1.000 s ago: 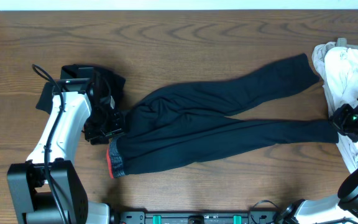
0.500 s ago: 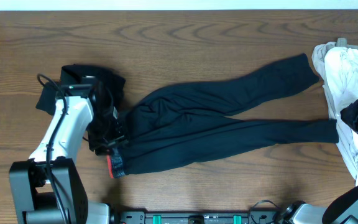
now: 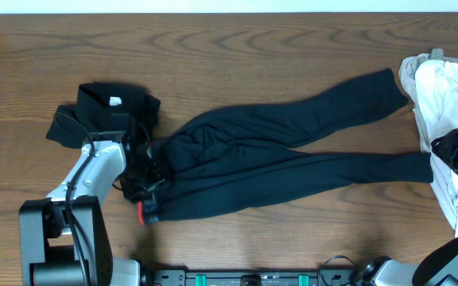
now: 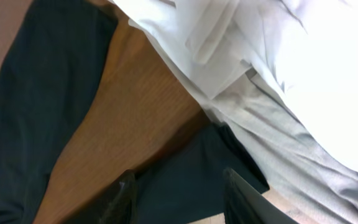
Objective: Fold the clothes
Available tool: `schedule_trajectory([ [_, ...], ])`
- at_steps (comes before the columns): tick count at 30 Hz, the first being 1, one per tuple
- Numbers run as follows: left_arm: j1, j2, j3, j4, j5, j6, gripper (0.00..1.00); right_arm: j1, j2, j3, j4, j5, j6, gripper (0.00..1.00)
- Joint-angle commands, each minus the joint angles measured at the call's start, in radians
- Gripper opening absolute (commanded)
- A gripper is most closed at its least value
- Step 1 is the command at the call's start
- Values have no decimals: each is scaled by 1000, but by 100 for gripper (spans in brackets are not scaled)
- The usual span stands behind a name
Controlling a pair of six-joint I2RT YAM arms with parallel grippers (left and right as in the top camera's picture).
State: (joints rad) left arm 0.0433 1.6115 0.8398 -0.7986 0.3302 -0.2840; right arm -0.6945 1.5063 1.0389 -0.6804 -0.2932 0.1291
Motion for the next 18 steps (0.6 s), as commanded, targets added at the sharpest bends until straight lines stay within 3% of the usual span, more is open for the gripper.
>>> schedule_trajectory([
  [1,4,-13,-1,101,-46,10,62,-17,1,13,-16,6,23,44],
  [6,4,-13,0,248,-56,26,54,-17,27,12,-54,37,32,45],
  [11,6,-13,11,258,-92,27,54,-17,95,12,-60,61,31,59],
  [18,6,-13,11,253,-96,27,59,-17,230,12,7,2,6,56],
])
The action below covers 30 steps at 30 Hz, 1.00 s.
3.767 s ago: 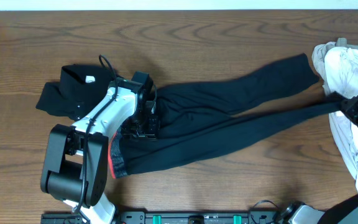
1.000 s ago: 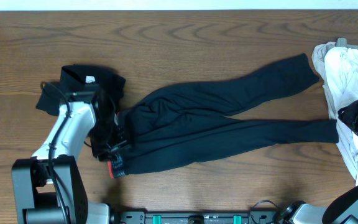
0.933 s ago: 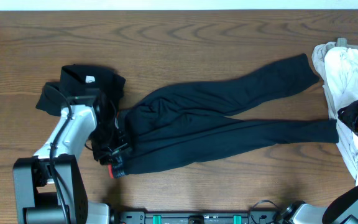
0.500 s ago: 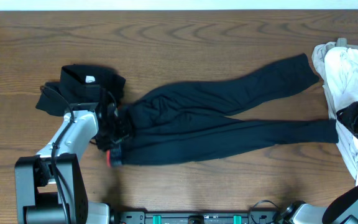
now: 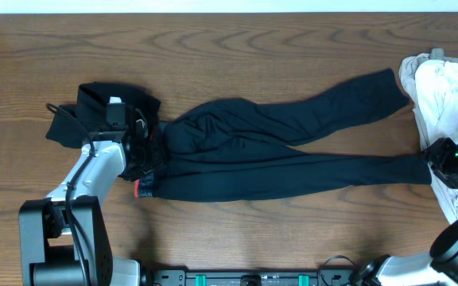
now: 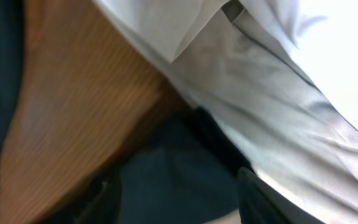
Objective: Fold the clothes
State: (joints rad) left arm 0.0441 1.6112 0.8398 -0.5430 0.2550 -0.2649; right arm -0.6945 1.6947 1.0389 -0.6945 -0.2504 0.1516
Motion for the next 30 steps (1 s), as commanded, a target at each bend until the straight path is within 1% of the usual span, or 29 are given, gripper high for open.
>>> schedule_trajectory([
  [1,5,-12,11,-5,-21,8,59,-17,52,12,37,-65,-26,55],
  [5,5,-12,11,-13,-21,9,59,-17,71,12,84,-98,-38,53],
  [6,5,-12,11,-14,-21,9,59,-17,71,12,89,-98,-38,51],
  [7,5,-12,11,-15,-21,9,59,-17,71,12,94,-103,-38,45],
  [8,5,-12,11,-15,-21,9,59,-17,71,12,97,-119,-38,42],
  [10,5,-12,10,-15,-21,9,59,-17,71,12,97,-163,-38,30],
  [12,5,-12,11,-16,-21,9,59,-17,71,12,96,-215,-50,21],
  [14,5,-12,11,-18,-21,9,59,-18,71,12,92,-230,-56,17],
  [15,5,-12,11,-20,-21,9,59,-18,71,13,87,-229,-56,11],
  [16,5,-12,11,-23,-21,9,59,-19,70,16,79,-230,-55,1],
  [22,5,-12,10,-31,-21,9,59,-29,24,48,18,-204,-55,1],
  [27,5,-12,11,-39,-21,9,59,-35,-112,52,-20,31,-52,1],
  [30,5,-12,11,-38,-21,9,59,-35,-175,52,-30,100,-51,1],
])
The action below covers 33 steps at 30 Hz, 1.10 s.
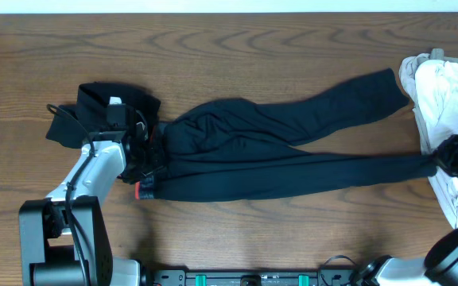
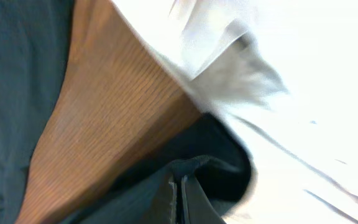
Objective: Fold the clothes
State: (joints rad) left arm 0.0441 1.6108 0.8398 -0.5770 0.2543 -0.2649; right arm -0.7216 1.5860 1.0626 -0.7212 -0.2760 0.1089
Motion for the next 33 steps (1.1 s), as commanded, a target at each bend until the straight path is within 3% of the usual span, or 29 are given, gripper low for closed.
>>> schedule_trajectory([
  [1,5,-12,11,-4,-20,9,59,-8,-77,29,-8,127,-9,1],
  [15,5,-12,11,-21,-20,21,59,-8,-67,28,-171,359,70,5],
  [19,5,-12,11,-63,-20,40,59,-8,-67,28,-193,429,111,14],
  [22,5,-12,11,-86,-20,54,65,-8,-67,28,-193,430,135,33],
  [26,5,-12,11,-111,-20,54,67,-8,-67,28,-189,383,146,35],
  [33,5,-12,91,-285,-20,54,68,-8,-67,28,-185,196,145,56],
])
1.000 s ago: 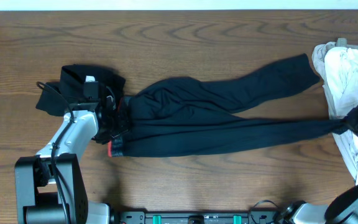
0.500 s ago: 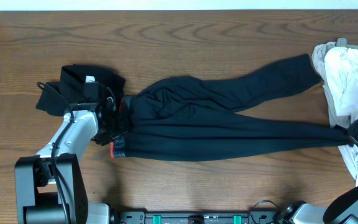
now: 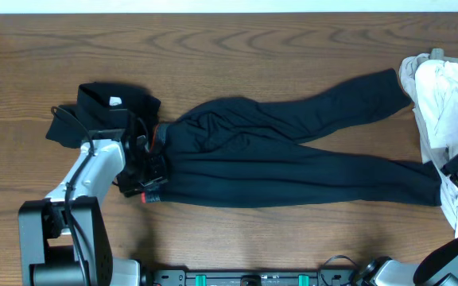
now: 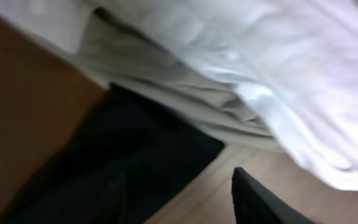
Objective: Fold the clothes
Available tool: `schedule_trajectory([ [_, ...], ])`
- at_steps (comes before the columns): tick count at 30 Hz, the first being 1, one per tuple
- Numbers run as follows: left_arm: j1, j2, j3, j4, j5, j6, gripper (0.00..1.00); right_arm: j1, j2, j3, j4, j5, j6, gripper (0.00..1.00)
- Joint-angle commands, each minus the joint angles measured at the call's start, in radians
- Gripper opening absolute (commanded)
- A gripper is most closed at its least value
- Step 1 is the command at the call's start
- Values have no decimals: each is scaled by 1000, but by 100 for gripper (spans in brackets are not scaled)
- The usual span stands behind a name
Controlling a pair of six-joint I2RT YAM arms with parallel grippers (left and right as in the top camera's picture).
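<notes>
Black trousers (image 3: pixel 277 159) lie spread across the wooden table (image 3: pixel 253 48), waist to the left, both legs running right. My left gripper (image 3: pixel 144 173) sits at the waistband by a red tag, shut on the cloth. My right gripper is just past the lower leg's hem (image 3: pixel 429 189). In the right wrist view it (image 4: pixel 182 199) stands open, with the dark hem (image 4: pixel 135 149) flat on the table below its left finger and nothing between the fingers.
A heap of white and pale grey clothes (image 3: pixel 444 87) lies at the right edge, touching both leg ends; it fills the top of the right wrist view (image 4: pixel 229 74). A folded black garment (image 3: pixel 106 107) sits at the left behind my left arm.
My right gripper was shut on the lower leg's hem and is now open. The hem lies flat, nearer the table's front. My left gripper and the waistband have shifted slightly towards the front.
First my right gripper was open over the lower leg's hem, and the waist lay bunched near the front. Then the waistband stood further back with my left gripper. Then my right gripper was shut on the hem, the leg taut. Now it is open and the leg lies straight.
</notes>
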State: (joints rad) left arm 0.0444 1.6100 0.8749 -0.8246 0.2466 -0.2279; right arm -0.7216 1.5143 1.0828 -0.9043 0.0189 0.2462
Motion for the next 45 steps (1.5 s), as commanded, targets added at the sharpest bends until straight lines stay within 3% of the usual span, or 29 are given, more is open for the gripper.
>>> schedule_trajectory([
  [1,5,-11,59,-53,-12,17,68,-8,5,8,-5,-107,7,56],
  [9,5,-11,-7,-129,52,-14,67,-8,5,7,-35,-177,8,63],
  [17,5,-11,-121,29,60,-34,67,-8,5,4,-66,-207,8,62],
  [19,5,-11,-125,65,60,-40,53,-8,5,-9,-66,-207,8,62],
  [22,5,-11,-105,68,60,-40,10,-8,5,-46,-54,-207,11,62],
  [23,5,-11,-89,48,60,-40,6,-8,5,-56,-50,-206,11,62],
  [30,5,-47,111,-144,55,-35,6,-8,5,-160,15,-206,31,58],
  [45,5,-157,193,-184,21,-27,6,-8,5,-292,101,-153,86,58],
])
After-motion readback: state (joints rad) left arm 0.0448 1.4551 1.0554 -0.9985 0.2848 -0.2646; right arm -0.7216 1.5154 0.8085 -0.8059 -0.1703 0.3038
